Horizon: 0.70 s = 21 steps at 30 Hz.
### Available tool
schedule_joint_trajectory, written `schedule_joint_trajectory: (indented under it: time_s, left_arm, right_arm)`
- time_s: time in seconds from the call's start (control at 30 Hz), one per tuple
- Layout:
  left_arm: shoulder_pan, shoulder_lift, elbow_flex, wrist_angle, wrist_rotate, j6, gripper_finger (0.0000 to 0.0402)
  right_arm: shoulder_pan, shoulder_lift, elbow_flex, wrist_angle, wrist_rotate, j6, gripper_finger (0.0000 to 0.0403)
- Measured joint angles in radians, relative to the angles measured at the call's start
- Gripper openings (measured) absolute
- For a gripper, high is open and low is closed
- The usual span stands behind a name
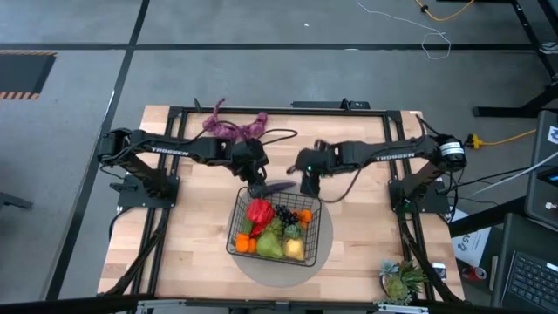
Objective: Build produce basket
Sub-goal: Put the purple eggplant into the black wire basket
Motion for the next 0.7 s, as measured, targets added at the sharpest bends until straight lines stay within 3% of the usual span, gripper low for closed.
schedule_joint_trajectory:
  time_s: [0.2,0.4,0.47,0.63,0.7]
  left_arm:
    - [0.007,-0.007,0.000,-0.011,0.027,0.001,0.0074]
    - [0.063,-0.140,0.001,-0.155,0.033,0.051,0.0074]
    - [0.087,-0.206,0.002,-0.193,-0.017,0.080,0.0074]
    - [0.125,-0.358,0.002,-0.250,-0.129,0.135,0.0074]
    - [0.124,-0.405,0.002,-0.249,-0.144,0.145,0.0074]
  right_arm:
    - [-0.122,0.000,0.122,-0.053,0.226,-0.099,0.0226]
    - [-0.288,-0.001,0.177,-0.097,0.173,-0.121,0.0226]
    - [-0.337,-0.001,0.163,-0.070,0.063,-0.123,0.0226]
    - [-0.407,0.060,0.089,0.084,-0.468,-0.188,0.0226]
    - [-0.408,0.108,0.074,0.114,-0.587,-0.201,0.0226]
